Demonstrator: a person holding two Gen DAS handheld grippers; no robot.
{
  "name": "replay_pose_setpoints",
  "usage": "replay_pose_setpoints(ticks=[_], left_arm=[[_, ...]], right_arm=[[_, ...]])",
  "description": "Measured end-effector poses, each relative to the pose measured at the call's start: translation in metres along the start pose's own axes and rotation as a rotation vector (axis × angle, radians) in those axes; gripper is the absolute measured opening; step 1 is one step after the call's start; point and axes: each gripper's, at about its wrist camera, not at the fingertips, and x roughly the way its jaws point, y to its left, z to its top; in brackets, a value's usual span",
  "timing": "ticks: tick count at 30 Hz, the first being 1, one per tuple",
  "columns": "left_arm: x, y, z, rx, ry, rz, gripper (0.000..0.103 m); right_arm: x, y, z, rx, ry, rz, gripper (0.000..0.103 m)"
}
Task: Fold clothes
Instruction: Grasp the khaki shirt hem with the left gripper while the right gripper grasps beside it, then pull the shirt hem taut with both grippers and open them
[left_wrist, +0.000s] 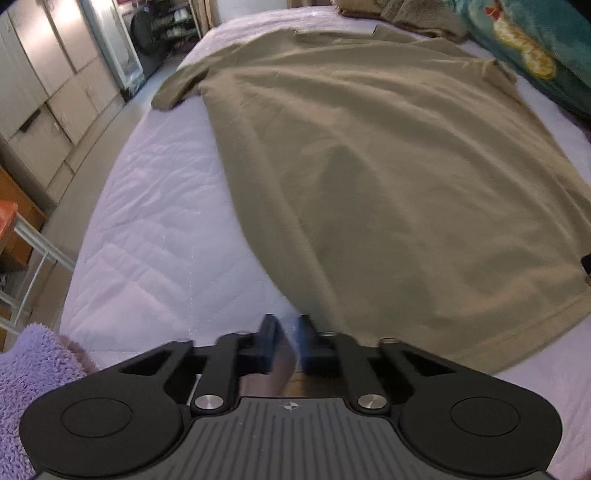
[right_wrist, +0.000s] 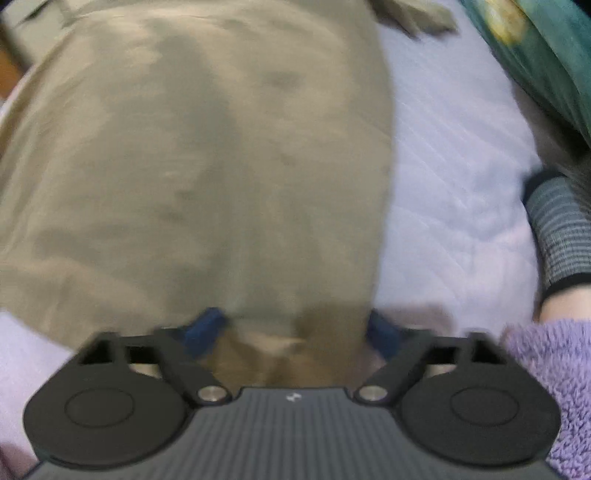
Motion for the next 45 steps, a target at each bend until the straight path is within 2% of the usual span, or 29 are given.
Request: replay_pose_setpoints(ticks=[1, 2, 4, 5, 6, 7, 8, 9, 10, 11, 12, 14, 16, 17, 19, 22, 24, 27, 28, 30, 31, 32, 34, 35, 36, 37, 39, 42, 45], left_arm=[[-0.003, 0.004, -0.001, -0.038, 0.012, -0.054, 0.000], [-0.007, 0.008, -0.002, -0.073, 0.014, -0.092, 0.000], [-0.017, 0.020, -0.003, -0.134, -0.007, -0.126, 0.010], [-0.018, 0.025, -0.003, -0.156, -0.003, -0.132, 0.018], [-0.015, 0.030, -0.002, -0.169, 0.016, -0.127, 0.039], [-0.010, 0.034, -0.002, -0.188, 0.046, -0.115, 0.053], [-0.006, 0.036, -0.001, -0.204, 0.072, -0.100, 0.067], [-0.003, 0.036, -0.002, -0.206, 0.078, -0.092, 0.067], [0.000, 0.035, -0.002, -0.201, 0.083, -0.084, 0.068], [0.002, 0.031, -0.002, -0.186, 0.087, -0.073, 0.070], [0.003, 0.026, -0.001, -0.168, 0.089, -0.063, 0.072], [0.001, 0.015, 0.003, -0.136, 0.092, -0.049, 0.072], [-0.014, 0.014, 0.007, -0.164, 0.058, -0.106, 0.072], [-0.022, 0.011, 0.009, -0.168, 0.038, -0.124, 0.072], [-0.029, 0.002, 0.013, -0.135, 0.020, -0.105, 0.072], [-0.010, -0.005, 0.013, -0.112, 0.089, -0.054, 0.072], [0.003, -0.008, 0.010, -0.115, 0.132, -0.051, 0.073], [0.004, -0.017, 0.008, -0.083, 0.106, -0.040, 0.071], [0.003, -0.017, 0.007, -0.080, 0.087, -0.045, 0.066], [-0.001, -0.015, 0.005, -0.082, 0.047, -0.056, 0.022], [-0.002, -0.013, 0.005, -0.080, 0.043, -0.058, 0.015], [-0.003, -0.011, 0.005, -0.077, 0.039, -0.059, 0.008], [-0.006, -0.004, 0.004, -0.093, 0.031, -0.069, 0.005], [-0.008, -0.001, 0.003, -0.105, 0.028, -0.075, 0.005], [-0.009, 0.003, 0.003, -0.117, 0.024, -0.080, 0.005], [-0.011, 0.006, 0.003, -0.128, 0.022, -0.084, 0.005], [-0.013, 0.014, 0.003, -0.146, 0.019, -0.086, 0.005], [-0.017, 0.024, 0.002, -0.174, 0.016, -0.090, 0.005], [-0.029, 0.038, -0.002, -0.184, 0.008, -0.054, 0.003]], right_arm=[[-0.004, 0.003, 0.001, -0.013, -0.004, 0.018, 0.049], [-0.006, 0.004, 0.001, -0.015, 0.001, 0.030, 0.040], [-0.005, 0.002, 0.004, 0.007, 0.015, 0.048, 0.038], [-0.004, -0.001, 0.006, 0.025, 0.023, 0.062, 0.040], [-0.004, -0.003, 0.008, 0.044, 0.030, 0.076, 0.042], [-0.003, -0.005, 0.010, 0.061, 0.038, 0.105, 0.048], [-0.001, -0.007, 0.011, 0.078, 0.047, 0.136, 0.064], [0.000, -0.009, 0.013, 0.095, 0.055, 0.166, 0.074], [0.004, -0.007, 0.013, 0.100, 0.073, 0.188, 0.096], [0.007, -0.005, 0.012, 0.103, 0.091, 0.209, 0.103], [0.009, 0.003, 0.012, 0.066, 0.095, 0.181, 0.103], [0.011, 0.019, 0.011, -0.013, 0.100, 0.119, 0.103], [0.012, 0.025, 0.011, -0.031, 0.099, 0.094, 0.103], [0.011, 0.026, 0.012, -0.030, 0.099, 0.093, 0.103], [0.010, 0.020, 0.015, 0.012, 0.092, 0.113, 0.103], [0.009, 0.003, 0.020, 0.112, 0.078, 0.141, 0.103], [0.011, -0.004, 0.023, 0.139, 0.069, 0.119, 0.103], [0.015, -0.007, 0.026, 0.138, 0.068, 0.104, 0.103], [0.015, -0.007, 0.027, 0.133, 0.067, 0.099, 0.103], [0.016, -0.001, 0.027, 0.099, 0.067, 0.084, 0.103], [0.016, 0.002, 0.026, 0.071, 0.067, 0.070, 0.102], [0.016, 0.007, 0.025, 0.037, 0.067, 0.049, 0.099], [0.012, 0.009, 0.024, 0.018, 0.051, 0.031, 0.082], [0.007, 0.006, 0.024, 0.030, 0.041, 0.039, 0.057], [0.001, 0.003, 0.025, 0.044, 0.030, 0.048, 0.017], [-0.002, -0.004, 0.025, 0.083, 0.032, 0.085, 0.003], [-0.002, -0.011, 0.024, 0.119, 0.050, 0.135, 0.004], [0.000, -0.007, 0.027, 0.097, 0.062, 0.127, 0.004], [-0.003, -0.007, 0.028, 0.095, 0.094, 0.124, 0.004]])
